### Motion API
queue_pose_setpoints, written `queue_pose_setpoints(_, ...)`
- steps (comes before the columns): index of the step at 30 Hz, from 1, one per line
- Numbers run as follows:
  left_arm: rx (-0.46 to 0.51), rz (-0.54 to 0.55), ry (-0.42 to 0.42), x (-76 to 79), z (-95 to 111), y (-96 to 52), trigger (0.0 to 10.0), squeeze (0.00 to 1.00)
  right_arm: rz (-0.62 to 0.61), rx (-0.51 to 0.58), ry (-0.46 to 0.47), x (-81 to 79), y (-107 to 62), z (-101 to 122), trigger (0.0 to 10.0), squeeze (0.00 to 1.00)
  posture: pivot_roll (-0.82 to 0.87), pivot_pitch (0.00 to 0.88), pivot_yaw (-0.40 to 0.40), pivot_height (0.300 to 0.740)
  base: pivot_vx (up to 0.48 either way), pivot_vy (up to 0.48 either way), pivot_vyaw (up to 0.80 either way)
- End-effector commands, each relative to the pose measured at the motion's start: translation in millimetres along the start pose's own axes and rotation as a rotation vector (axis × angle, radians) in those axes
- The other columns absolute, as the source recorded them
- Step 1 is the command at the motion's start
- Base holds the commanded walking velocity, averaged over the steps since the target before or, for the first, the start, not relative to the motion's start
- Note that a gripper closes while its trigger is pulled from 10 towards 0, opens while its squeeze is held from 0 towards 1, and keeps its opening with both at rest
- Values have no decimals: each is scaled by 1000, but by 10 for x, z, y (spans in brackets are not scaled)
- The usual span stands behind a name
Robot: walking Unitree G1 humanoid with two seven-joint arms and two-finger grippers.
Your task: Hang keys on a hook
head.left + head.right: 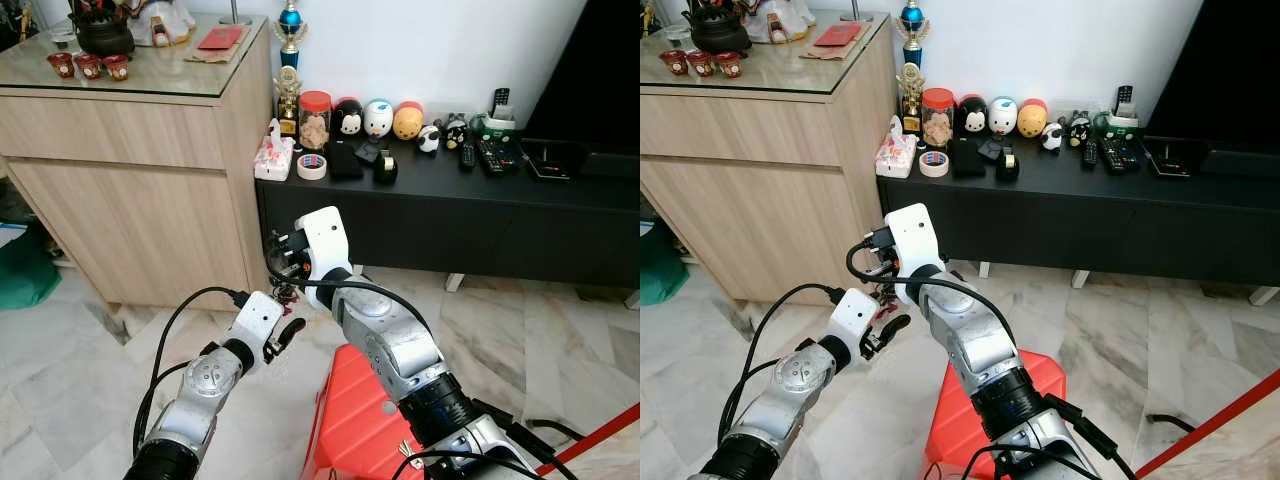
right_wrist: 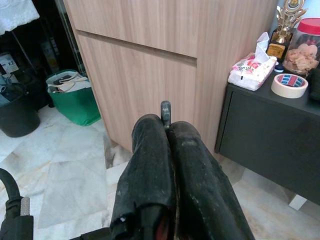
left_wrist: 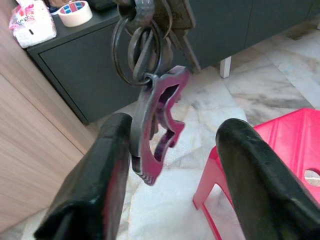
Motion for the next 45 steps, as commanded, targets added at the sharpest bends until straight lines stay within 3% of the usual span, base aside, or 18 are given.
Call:
queue_pose_setpoints(1,8,11,-5,-29,18,17,0,0,71,104,62,-329,89,354,10000,0,61,0,-81,740,0,0,0)
queue_pose_setpoints(36,16,12,-25,-64,12,8,0,0,53,86,54,-303,92,313,10000,0,66,0,-76,740,0,0,0)
queue_pose_setpoints(41,8,-5,-21,-54,3,-8,0,0,20,69,7,-221,97,261,10000,0,69,0,-73,740,0,0,0)
queue_pose_setpoints(43,2,-13,-17,-59,-9,-35,0,0,-39,29,-70,-34,81,144,10000,0,70,0,-73,740,0,0,0)
queue_pose_setpoints(45,-2,-14,-13,-76,-15,-58,0,0,-63,9,-92,56,66,88,10000,0,72,0,-72,740,0,0,0)
Point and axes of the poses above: a point about 5 cm out from each wrist's last joint towards the gripper, its own y axis pointing out of the wrist towards the gripper, its own z axis along the axis of the wrist's last joint, x = y × z, the point moved 3 cm from there along y, pointing out of the wrist towards the gripper, and after that the axes turned 15 degrees about -y, right-handed, at the moved point
